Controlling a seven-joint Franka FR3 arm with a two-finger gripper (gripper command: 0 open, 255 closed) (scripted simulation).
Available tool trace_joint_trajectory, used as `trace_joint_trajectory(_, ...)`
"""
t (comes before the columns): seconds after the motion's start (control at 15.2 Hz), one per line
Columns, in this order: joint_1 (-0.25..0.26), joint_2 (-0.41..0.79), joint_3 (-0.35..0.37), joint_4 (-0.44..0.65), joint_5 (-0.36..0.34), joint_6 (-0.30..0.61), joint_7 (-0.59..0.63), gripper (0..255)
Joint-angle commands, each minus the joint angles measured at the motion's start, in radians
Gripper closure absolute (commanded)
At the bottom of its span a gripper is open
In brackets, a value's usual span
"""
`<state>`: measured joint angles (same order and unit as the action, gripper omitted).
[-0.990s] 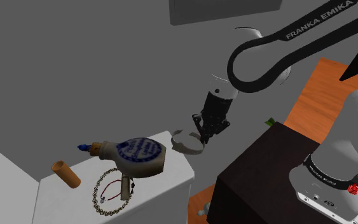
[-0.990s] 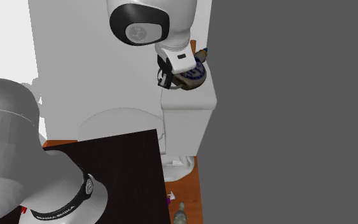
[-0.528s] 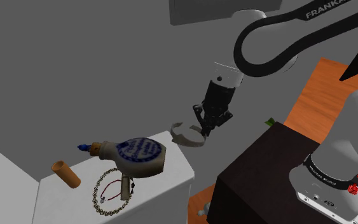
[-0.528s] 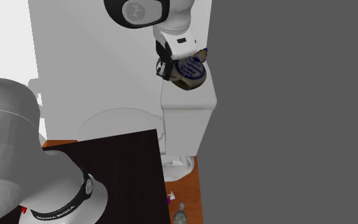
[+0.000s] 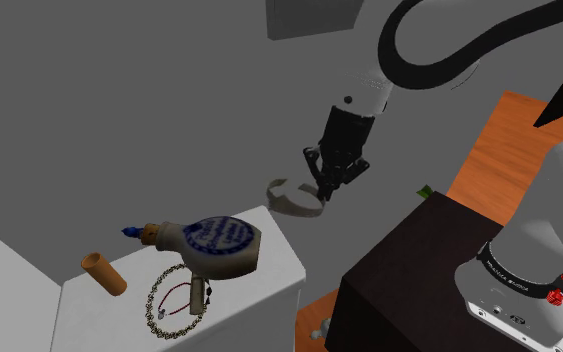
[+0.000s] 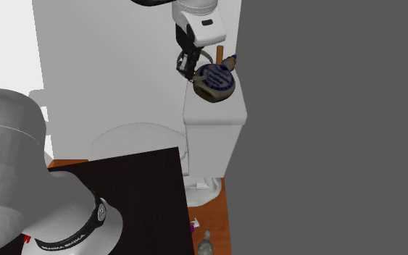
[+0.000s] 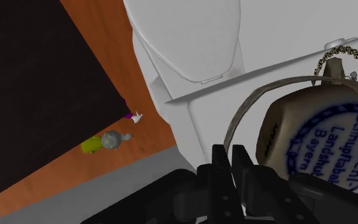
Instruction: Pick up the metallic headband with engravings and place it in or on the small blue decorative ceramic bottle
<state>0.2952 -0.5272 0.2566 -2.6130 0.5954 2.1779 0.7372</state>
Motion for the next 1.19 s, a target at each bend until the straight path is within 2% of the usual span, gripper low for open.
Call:
trace_joint_trajectory(0.0,-0.004,-0.015,-0.005,0.018,-0.011,-0.032,0.013,255)
trace_joint_trajectory(0.4,-0.012,-0.043,-0.016,0.073,-0.037,-0.111,0.045,255)
trace_joint_trajectory(0.79,-0.015,0.201,0.066,0.262,-0.057,-0.019,0.118,255)
trace_joint_trajectory(1.12,-0.017,0.402,0.122,0.444,-0.126,0.029,0.205,255)
